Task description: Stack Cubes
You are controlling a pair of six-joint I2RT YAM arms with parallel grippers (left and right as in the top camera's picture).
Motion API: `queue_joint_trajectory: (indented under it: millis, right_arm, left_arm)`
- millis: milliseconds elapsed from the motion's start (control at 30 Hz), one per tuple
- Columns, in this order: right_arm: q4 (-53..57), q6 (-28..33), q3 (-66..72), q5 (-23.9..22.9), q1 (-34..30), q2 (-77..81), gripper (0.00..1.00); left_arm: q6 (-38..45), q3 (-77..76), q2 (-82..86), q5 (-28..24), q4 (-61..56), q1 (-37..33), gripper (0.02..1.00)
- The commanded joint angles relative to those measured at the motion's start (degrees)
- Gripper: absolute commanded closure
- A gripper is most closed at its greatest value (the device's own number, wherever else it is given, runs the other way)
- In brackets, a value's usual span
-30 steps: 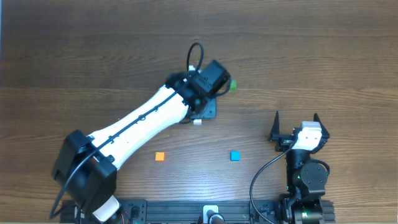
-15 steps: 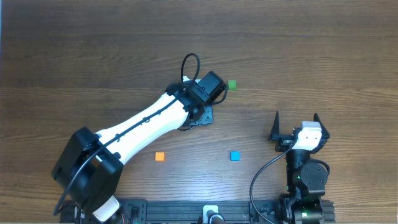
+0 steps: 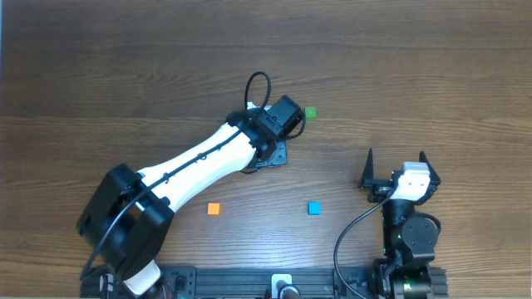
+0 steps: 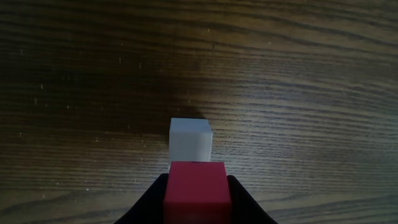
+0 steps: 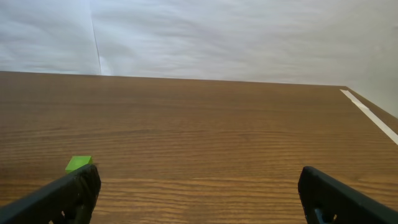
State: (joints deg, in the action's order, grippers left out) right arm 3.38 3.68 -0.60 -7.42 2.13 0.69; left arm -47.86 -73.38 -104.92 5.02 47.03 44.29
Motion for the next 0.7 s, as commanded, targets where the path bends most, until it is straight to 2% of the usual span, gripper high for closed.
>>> queue_joint_trajectory:
  millis: [33, 700]
  right_arm:
    - [0.13, 0.26, 0.31, 0.09, 0.15, -0.37, 0.009]
    - [0.13, 0.24, 0.31, 0.09, 0.15, -0.37, 0.007]
  left_arm:
    - [-0.83, 0.17, -2.10, 1.51, -0.76, 0.28, 0.978]
    - [-0.81, 0.17, -3.65, 3.04, -2.08, -0.04, 0.976]
